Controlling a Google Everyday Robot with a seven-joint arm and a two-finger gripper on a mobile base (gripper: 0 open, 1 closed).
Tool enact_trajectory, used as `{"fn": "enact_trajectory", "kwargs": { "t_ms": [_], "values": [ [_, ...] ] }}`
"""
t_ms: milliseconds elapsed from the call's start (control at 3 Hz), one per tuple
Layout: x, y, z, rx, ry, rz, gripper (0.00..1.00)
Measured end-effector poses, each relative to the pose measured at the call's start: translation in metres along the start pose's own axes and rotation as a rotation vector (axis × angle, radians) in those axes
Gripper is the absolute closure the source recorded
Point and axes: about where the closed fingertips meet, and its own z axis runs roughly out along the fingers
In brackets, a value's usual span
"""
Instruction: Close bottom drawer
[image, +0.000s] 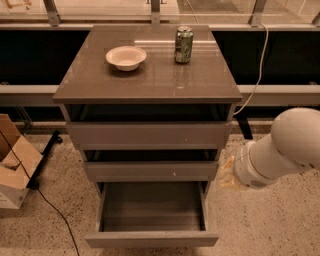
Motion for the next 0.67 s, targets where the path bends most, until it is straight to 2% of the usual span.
{"fn": "enact_trajectory", "kwargs": {
  "t_ms": [667],
  "values": [
    [0.034, 0.014, 0.079, -0.021, -0.093, 0.035, 1.00]
  ]
}}
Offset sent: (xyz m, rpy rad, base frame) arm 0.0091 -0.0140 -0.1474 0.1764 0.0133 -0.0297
